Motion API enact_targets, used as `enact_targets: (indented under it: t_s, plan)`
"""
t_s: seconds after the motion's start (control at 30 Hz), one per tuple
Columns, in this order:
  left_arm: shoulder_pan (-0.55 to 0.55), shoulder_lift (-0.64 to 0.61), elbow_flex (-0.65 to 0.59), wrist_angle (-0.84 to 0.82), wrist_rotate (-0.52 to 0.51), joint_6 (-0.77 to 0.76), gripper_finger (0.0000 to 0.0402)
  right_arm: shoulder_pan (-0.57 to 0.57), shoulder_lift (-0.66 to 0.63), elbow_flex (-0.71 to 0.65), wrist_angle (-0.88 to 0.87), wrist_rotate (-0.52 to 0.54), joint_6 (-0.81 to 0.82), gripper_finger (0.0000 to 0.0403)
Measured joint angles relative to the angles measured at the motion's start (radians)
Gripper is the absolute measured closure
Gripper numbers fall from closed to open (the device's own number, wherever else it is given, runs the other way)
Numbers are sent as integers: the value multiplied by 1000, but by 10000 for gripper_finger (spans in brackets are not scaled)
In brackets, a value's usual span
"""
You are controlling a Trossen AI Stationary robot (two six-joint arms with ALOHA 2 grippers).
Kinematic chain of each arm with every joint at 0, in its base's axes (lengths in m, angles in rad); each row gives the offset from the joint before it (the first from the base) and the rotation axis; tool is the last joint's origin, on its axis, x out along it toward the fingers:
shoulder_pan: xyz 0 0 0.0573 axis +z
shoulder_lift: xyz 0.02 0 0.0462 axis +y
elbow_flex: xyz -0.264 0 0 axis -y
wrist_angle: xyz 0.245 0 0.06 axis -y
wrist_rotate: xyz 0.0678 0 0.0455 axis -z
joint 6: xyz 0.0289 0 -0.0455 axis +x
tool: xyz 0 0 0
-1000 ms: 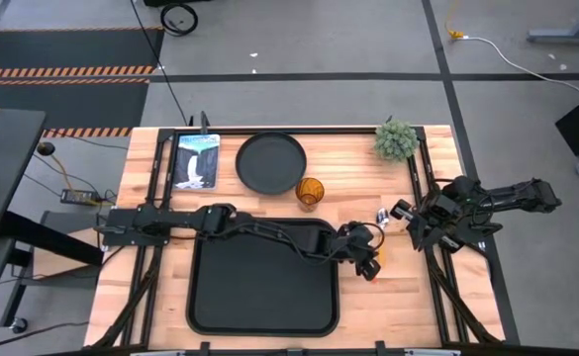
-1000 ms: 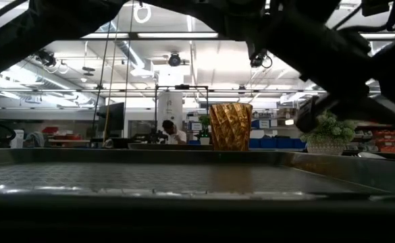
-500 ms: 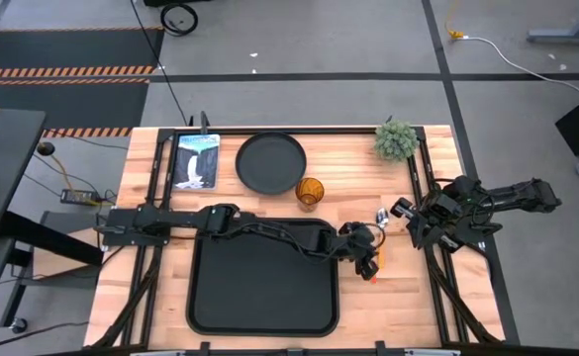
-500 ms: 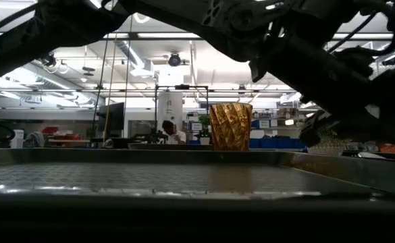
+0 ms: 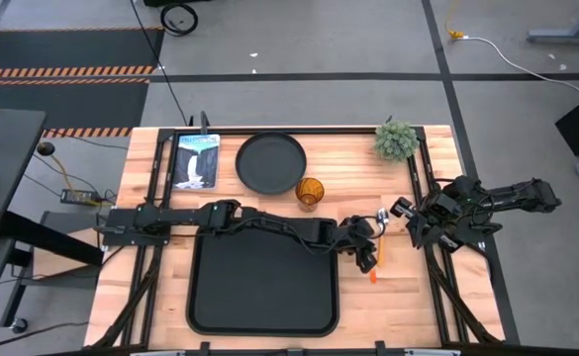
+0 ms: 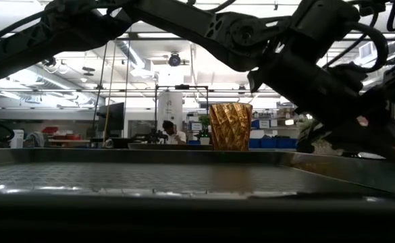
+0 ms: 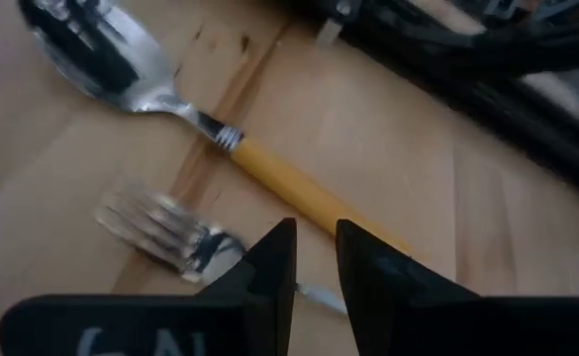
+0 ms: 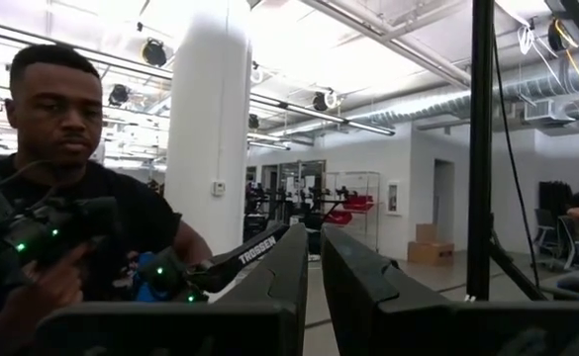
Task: Pick and place plate/cup/fork/spoon on tray
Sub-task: Prepare the orange fork
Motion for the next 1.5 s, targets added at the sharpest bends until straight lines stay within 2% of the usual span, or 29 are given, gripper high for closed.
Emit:
enact_targets:
  t_s: [0.2, 0.53, 0.83, 1.07, 1.2, 1.3, 1.4, 1.5]
  plan:
    - [5, -2, 0, -65, 14, -15, 324, 0, 0, 0, 0, 14, 9, 362]
    - [13, -14, 2, -137, 76, -32, 364, 0, 0, 0, 0, 8, 35, 362]
    - [5, -121, -2, -336, 23, -34, 374, 0, 0, 0, -2, 6, 46, 362]
    - [-27, -149, -1, -283, -14, 3, 374, 0, 0, 0, 3, 9, 44, 362]
    - [-51, -137, 0, -268, -52, 134, 358, 0, 0, 0, 0, 11, 36, 362]
    - [-50, -131, -3, -254, -61, 213, 326, 0, 0, 0, 0, 28, 25, 362]
    - [-34, -114, 1, -169, -65, 262, 291, 0, 0, 0, -1, 40, 25, 362]
    - [-19, -73, 0, -106, -32, 281, 268, 0, 0, 0, -1, 43, 26, 362]
